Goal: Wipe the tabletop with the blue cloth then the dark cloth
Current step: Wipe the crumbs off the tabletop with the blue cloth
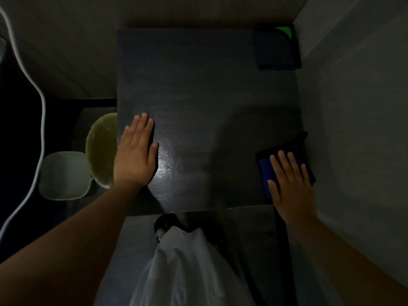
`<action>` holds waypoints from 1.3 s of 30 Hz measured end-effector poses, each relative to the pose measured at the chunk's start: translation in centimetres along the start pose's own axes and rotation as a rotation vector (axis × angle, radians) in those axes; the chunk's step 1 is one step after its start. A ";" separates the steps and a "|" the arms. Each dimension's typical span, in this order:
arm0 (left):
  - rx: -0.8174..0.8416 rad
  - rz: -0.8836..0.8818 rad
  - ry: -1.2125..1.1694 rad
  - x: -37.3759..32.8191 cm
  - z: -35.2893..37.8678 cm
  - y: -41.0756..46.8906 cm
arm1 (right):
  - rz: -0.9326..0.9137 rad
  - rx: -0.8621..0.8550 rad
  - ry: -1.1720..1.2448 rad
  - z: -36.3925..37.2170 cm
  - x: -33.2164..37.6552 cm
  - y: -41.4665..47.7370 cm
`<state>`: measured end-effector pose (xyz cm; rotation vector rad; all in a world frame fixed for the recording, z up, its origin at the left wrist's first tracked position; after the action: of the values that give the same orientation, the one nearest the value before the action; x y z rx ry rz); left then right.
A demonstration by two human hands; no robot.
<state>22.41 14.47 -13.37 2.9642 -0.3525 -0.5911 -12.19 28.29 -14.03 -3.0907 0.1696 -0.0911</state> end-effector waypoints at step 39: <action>0.016 0.053 -0.244 1.0 -1.1 0.7 | -0.172 0.050 0.198 1.8 28.4 -4.5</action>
<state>23.60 13.65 -12.60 2.8908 -0.4553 -0.9507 16.61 29.69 -13.99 -3.0352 -0.0913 -0.4008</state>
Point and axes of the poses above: each hand's wrist, its own y-axis towards the middle knuckle, its own z-axis out of the palm, x = y × z, the point moved 6 cm from there along y, towards the middle knuckle, and after that the axes turned 9 degrees about -x, right-handed, at the moved point
